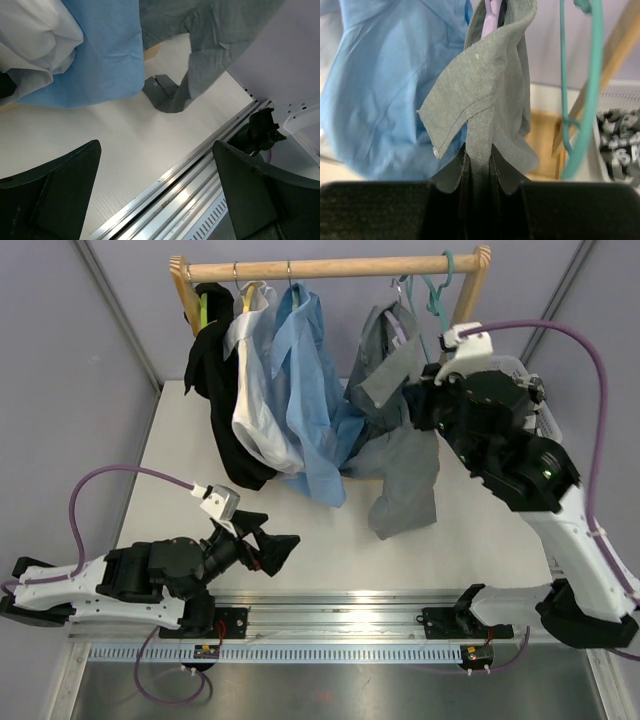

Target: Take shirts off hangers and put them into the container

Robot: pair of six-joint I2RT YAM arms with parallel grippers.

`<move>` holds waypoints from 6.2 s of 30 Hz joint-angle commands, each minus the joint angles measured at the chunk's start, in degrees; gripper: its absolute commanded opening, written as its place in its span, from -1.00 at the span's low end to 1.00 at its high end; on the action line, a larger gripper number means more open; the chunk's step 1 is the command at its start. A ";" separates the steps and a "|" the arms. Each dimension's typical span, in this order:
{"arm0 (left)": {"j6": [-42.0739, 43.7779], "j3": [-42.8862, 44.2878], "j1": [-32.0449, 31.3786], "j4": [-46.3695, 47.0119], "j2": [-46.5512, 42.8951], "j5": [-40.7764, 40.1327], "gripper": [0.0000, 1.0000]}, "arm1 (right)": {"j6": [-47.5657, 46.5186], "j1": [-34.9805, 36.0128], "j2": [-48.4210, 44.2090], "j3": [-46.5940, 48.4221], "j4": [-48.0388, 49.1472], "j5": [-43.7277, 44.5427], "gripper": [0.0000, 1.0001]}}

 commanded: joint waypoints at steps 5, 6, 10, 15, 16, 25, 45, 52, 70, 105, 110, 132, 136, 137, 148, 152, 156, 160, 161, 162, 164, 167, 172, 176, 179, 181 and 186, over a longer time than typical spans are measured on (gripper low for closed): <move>10.66 6.53 -0.31 12.05 7.98 -3.54 0.95 | 14.46 1.48 -13.89 -6.30 -16.38 -7.84 -1.00; 13.64 6.70 -0.31 14.24 8.60 -4.06 0.95 | 15.86 1.48 -15.03 -7.63 -17.52 -9.43 -1.00; 22.26 5.65 -0.31 30.76 10.97 -5.47 0.93 | 19.03 1.48 -21.09 -14.83 -21.13 -21.18 -1.00; 38.49 3.80 -0.31 55.42 17.12 -5.03 0.92 | 21.76 1.48 -25.93 -19.24 -22.11 -27.81 -1.00; 40.45 4.24 -0.31 57.83 20.52 -4.86 0.92 | 22.02 1.48 -26.90 -19.59 -22.45 -30.51 -1.00; 32.94 9.87 8.99 58.30 31.45 4.54 0.95 | 22.82 1.48 -29.81 -18.45 -23.07 -35.36 -1.00; 12.53 14.18 19.38 59.96 40.77 25.28 0.94 | 22.38 1.48 -30.77 -21.35 -19.91 -37.83 -1.00; 6.99 13.74 20.43 61.63 43.23 27.49 0.79 | 22.11 1.48 -30.86 -20.12 -19.73 -37.22 -1.00; 6.97 14.17 20.61 57.61 43.50 23.18 -1.00 | 21.24 1.48 -30.60 -16.70 -20.78 -34.93 -0.33; 19.47 66.29 31.51 25.78 62.83 27.49 -1.00 | 18.86 1.56 -30.69 -19.59 -27.56 -30.45 0.34; 19.29 71.82 33.17 24.11 65.81 26.70 -1.00 | 18.77 1.48 -31.21 -20.56 -27.20 -30.62 0.01; 19.37 76.23 44.42 23.14 64.16 23.45 -1.00 | 21.40 1.48 -34.90 -20.21 -33.00 -18.86 -1.00; 20.08 71.41 47.32 27.08 59.42 20.64 -1.00 | 25.09 1.48 -35.35 -17.85 -38.87 -5.10 -1.00; 19.91 69.13 48.37 29.01 58.36 20.29 -1.00 | 26.93 1.56 -35.26 -17.49 -40.02 -2.61 -1.00; 23.95 60.68 49.97 35.44 48.16 14.40 -1.00 | 42.59 1.48 -37.10 -11.33 -53.48 24.38 -1.00; 24.91 57.60 49.97 37.11 45.00 13.17 -1.00 | 43.73 1.48 -36.49 -12.12 -53.48 26.59 -1.00; 25.88 54.35 50.23 39.22 42.01 11.15 -1.00 | 44.61 1.48 -37.10 -11.60 -53.48 30.19 -1.00; 24.31 52.15 50.40 39.23 39.63 11.75 -1.00 | 44.35 1.48 -36.14 -12.73 -53.22 30.72 -1.00; 21.25 51.28 50.40 37.31 39.37 12.45 -1.00 | 43.74 1.48 -35.96 -13.35 -52.87 30.37 -1.00; 19.31 50.66 50.40 36.24 38.93 15.94 -1.00 | 43.30 1.48 -35.79 -13.96 -52.17 30.02 -1.00; 11.00 50.30 50.32 29.60 39.10 21.92 -1.00 | 41.03 1.48 -35.78 -15.98 -49.28 28.71 -1.00; 0.96 48.11 46.23 23.68 40.24 37.47 -1.00 | 39.43 1.48 -35.52 -17.48 -46.37 27.82 -1.00; 6.81 63.49 30.20 11.58 48.22 31.45 -1.00 | 37.32 1.48 -35.17 -18.71 -43.03 27.21 -1.00; 3.39 64.29 29.31 7.67 48.86 30.30 -1.00 | 35.13 1.48 -34.47 -20.73 -39.43 25.54 -1.00; -0.55 61.13 29.31 6.27 46.31 28.72 -1.00 | 34.25 1.48 -33.94 -22.58 -37.14 24.48 -1.00; -2.58 60.58 29.31 3.47 44.64 29.07 -1.00 | 33.89 1.48 -33.68 -23.46 -35.47 23.96 -1.00; -8.92 51.30 26.94 -8.14 39.11 27.58 -1.00 | 32.05 1.48 -32.89 -23.72 -32.49 24.04 -1.00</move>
